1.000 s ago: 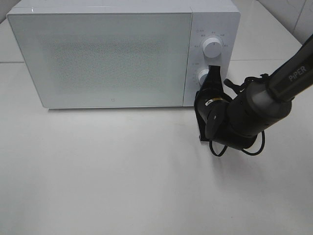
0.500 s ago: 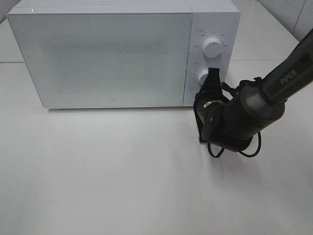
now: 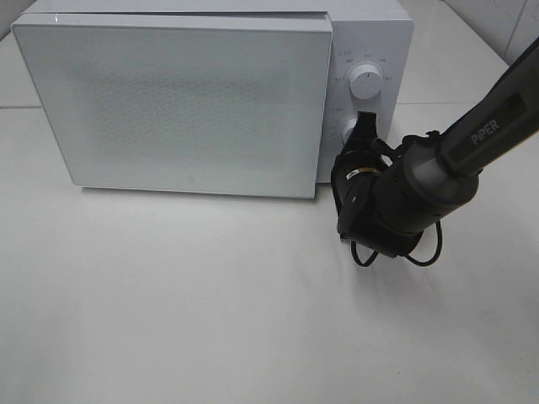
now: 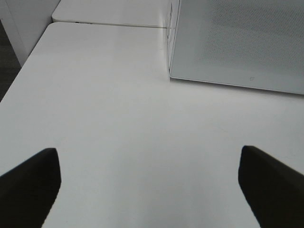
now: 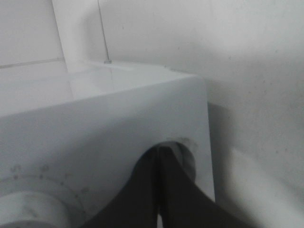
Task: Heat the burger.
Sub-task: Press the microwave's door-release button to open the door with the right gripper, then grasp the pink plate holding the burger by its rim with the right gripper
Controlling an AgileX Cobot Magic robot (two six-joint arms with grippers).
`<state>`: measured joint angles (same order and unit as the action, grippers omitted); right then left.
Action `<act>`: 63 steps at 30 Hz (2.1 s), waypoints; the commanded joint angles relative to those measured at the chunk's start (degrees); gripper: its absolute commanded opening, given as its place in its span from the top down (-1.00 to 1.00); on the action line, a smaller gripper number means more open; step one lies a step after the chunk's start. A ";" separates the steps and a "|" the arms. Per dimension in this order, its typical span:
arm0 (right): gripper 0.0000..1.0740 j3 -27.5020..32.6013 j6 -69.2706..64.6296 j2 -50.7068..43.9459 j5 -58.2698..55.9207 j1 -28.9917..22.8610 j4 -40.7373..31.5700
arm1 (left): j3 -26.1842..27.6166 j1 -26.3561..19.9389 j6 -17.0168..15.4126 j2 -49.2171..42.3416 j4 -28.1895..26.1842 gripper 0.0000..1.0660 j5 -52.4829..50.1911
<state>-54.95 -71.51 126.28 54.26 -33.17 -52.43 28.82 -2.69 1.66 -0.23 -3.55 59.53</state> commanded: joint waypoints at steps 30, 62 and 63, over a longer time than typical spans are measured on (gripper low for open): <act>1.00 -10.37 6.19 1.26 12.89 2.58 2.64 | -0.17 -0.17 -0.23 -1.20 -0.17 -0.79 -0.11; 1.00 1.03 20.00 -6.30 -13.81 -1.55 1.60 | -0.17 -0.17 -0.23 -1.20 -0.17 -0.79 -0.11; 1.00 1.09 23.03 -7.28 -14.50 -1.55 1.60 | -0.17 -0.17 -0.23 -1.20 -0.17 -0.79 -0.11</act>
<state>-53.51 -51.57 120.49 40.28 -34.84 -51.28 28.82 -2.69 1.66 -0.23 -3.55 59.53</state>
